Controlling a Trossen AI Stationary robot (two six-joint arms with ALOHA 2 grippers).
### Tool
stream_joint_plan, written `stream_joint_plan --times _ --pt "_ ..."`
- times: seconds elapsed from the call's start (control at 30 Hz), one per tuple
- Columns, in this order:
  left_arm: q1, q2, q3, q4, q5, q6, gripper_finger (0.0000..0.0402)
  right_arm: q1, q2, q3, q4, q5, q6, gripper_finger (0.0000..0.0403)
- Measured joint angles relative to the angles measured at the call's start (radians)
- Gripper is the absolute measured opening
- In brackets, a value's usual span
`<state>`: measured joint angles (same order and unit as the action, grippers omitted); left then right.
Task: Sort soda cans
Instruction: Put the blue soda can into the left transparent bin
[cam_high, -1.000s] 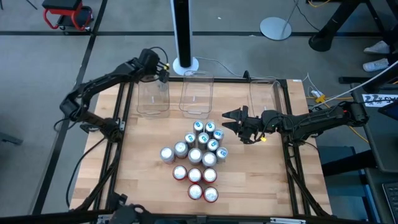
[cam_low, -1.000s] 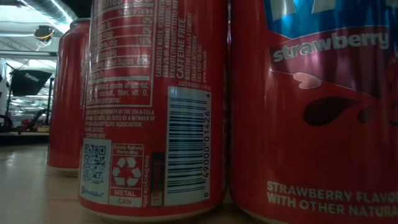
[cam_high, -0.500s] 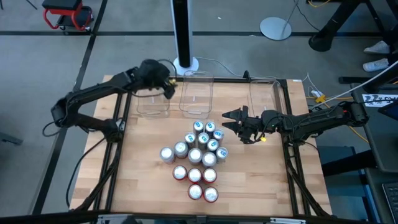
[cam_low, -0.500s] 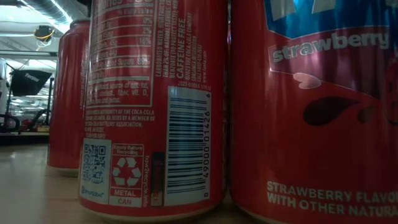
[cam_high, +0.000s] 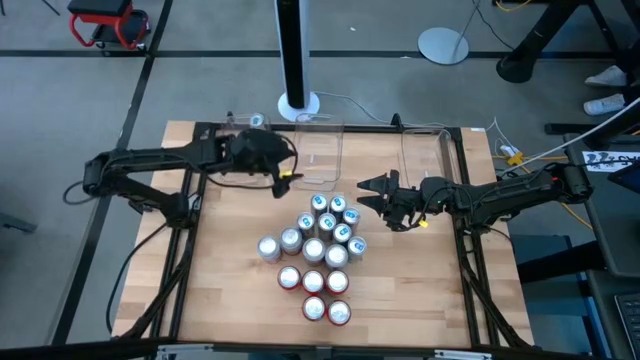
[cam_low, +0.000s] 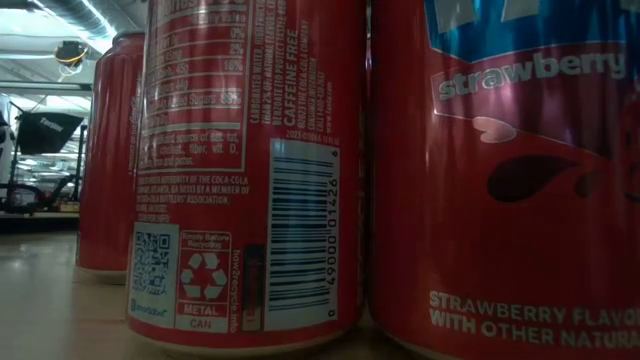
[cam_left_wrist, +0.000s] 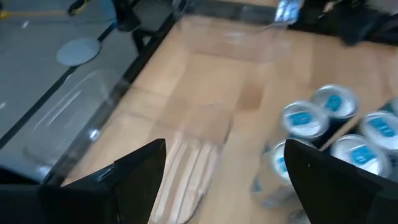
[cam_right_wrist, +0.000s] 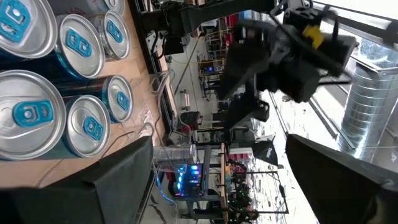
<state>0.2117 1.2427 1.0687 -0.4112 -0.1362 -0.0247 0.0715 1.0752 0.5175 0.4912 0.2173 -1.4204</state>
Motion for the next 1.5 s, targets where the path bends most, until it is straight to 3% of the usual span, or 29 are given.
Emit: stream_joint_plan --times 0.33,0.67,1.03,1.17,1.5 --pt "-0.084 0.001 0.000 0.052 -0.001 0.025 0.0315 0.000 0.000 0.000 0.000 0.000 0.000 0.0366" --pt "-0.097 0.001 0.000 0.117 -0.002 0.035 0.0318 0.000 0.000 0.000 0.000 0.000 0.000 0.0366" --pt "-0.153 0.001 0.000 0.107 0.008 0.008 0.0394 0.000 0.000 0.000 -0.001 0.000 0.000 0.0366" --pt "-0.196 0.001 0.000 0.106 0.024 0.032 0.0390 0.000 0.000 0.000 -0.003 0.000 0.000 0.0366" --pt "-0.279 0.055 -0.015 0.109 0.022 -0.127 0.0384 0.000 0.000 0.000 -0.011 0.000 0.000 0.0366"
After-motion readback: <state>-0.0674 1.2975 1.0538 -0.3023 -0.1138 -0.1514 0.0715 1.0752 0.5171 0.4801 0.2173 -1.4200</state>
